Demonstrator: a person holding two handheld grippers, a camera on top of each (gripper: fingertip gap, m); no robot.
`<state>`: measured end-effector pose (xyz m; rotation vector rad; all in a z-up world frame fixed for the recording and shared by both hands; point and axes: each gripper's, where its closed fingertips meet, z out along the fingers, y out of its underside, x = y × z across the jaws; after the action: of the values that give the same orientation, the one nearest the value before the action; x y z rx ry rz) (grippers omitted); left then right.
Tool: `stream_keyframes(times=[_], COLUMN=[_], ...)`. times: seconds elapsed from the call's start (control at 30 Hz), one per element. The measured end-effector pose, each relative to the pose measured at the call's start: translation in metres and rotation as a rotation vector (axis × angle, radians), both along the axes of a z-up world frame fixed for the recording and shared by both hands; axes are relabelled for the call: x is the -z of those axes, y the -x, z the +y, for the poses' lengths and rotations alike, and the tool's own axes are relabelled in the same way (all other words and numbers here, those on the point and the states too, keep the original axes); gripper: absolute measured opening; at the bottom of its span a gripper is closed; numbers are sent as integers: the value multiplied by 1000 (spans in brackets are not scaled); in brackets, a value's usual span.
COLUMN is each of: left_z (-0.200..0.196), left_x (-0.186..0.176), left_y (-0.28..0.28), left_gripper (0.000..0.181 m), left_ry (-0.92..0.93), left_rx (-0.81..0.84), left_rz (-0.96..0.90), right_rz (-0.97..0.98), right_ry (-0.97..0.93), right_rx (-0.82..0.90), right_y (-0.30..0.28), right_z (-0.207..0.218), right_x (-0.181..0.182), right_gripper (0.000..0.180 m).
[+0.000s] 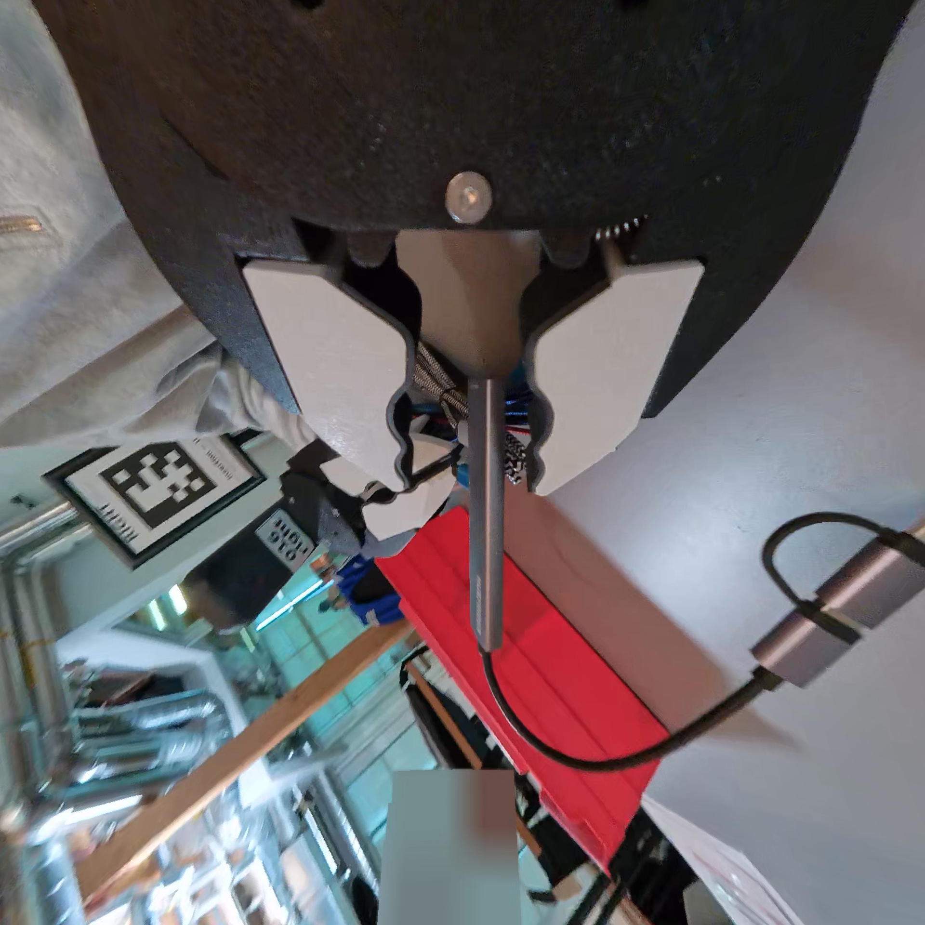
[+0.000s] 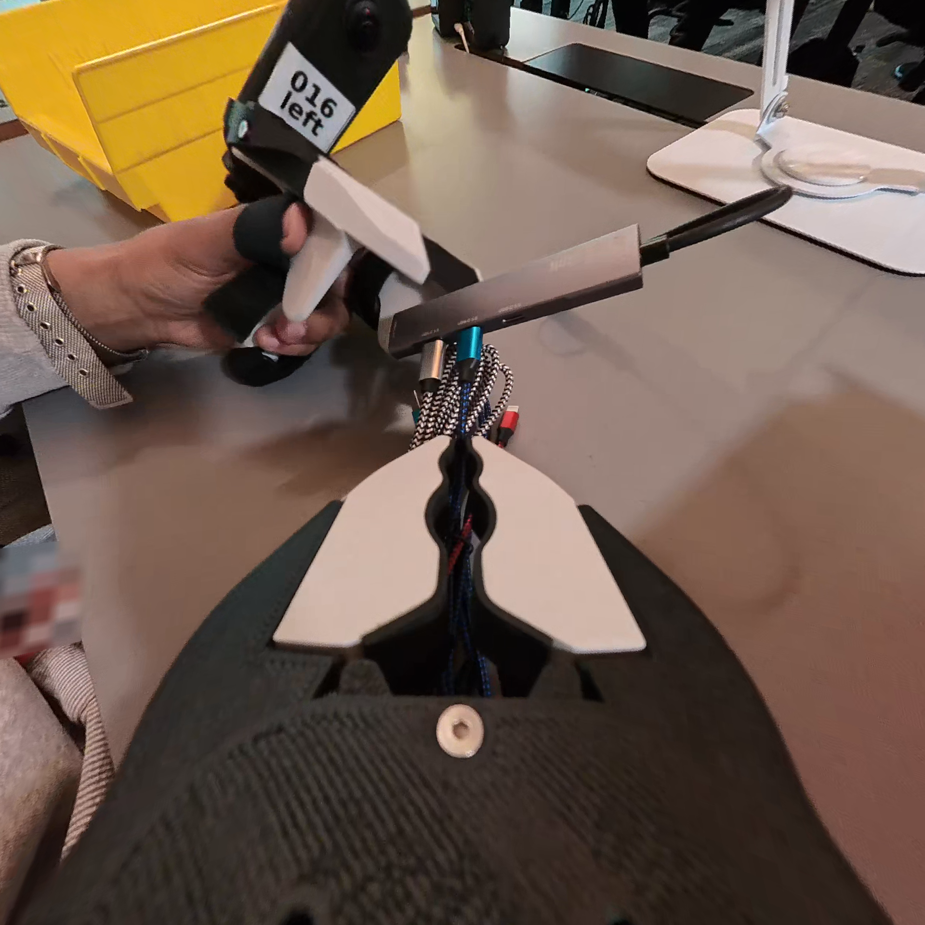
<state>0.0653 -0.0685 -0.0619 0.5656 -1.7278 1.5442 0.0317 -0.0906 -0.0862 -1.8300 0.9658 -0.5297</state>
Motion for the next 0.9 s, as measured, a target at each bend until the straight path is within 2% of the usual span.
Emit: stream_keyframes(times=[0.03,0.2,0.4,0.5,0.73,0.8,0.9], left_z=[-2,-8,3,8,3,2,3], left_x=[2,13,26,35,56,56,56], left_y=[4,19,1,-7,-3,-2,-4], left_gripper=[48,63,62,60,46,37,34], left_ry=[-23,-169,-373,-461,-612,-611,-619], left_rx=[10,22,-93,-120,-71,-77,-88], left_rz=[-32,-270,-705,-854,-1018,-1039,-1032], right_rz=[-1,-2,-1,-6,-34,-50,-63], right_ry=[-1,-11,-39,-31,-11,12,31], right_rx=[2,18,25,23,-14,-23,-41], right_y=[0,-1,-2,-2,2,3,4], right_z=[0,-4,-6,-5,4,6,10], right_x=[0,-1,-3,-3,-5,-5,-5], right_gripper=[3,3,3,3,2,2,2])
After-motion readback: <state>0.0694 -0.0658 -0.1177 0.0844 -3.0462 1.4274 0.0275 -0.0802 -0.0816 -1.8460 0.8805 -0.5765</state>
